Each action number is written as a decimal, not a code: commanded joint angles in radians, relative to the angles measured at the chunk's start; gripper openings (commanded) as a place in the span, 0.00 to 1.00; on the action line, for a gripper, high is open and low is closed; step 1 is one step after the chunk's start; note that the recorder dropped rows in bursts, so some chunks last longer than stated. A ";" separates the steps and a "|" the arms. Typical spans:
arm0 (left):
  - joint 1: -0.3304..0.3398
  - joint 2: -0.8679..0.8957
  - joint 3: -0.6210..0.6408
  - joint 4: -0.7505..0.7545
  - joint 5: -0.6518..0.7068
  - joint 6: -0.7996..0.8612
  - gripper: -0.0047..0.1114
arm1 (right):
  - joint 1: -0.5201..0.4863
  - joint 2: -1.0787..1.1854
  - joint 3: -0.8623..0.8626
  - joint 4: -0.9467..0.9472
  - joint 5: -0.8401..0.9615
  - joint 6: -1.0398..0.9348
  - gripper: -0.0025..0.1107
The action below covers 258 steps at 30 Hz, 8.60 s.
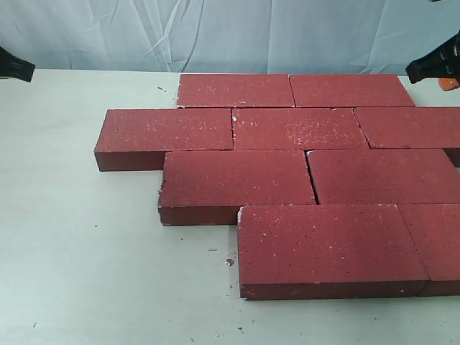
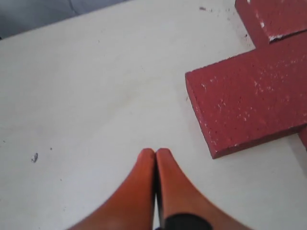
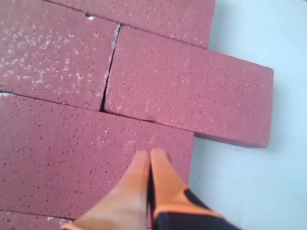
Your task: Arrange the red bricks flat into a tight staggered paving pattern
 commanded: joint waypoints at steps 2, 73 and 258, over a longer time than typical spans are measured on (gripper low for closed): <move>-0.004 -0.143 0.091 -0.017 -0.120 0.020 0.04 | -0.007 -0.143 0.129 -0.016 -0.158 0.060 0.01; -0.075 -0.906 0.593 0.115 -0.400 -0.263 0.04 | -0.007 -0.900 0.700 0.149 -0.686 0.067 0.01; 0.005 -1.352 1.034 0.144 -0.336 -0.314 0.04 | -0.007 -1.485 1.202 0.122 -0.513 0.178 0.01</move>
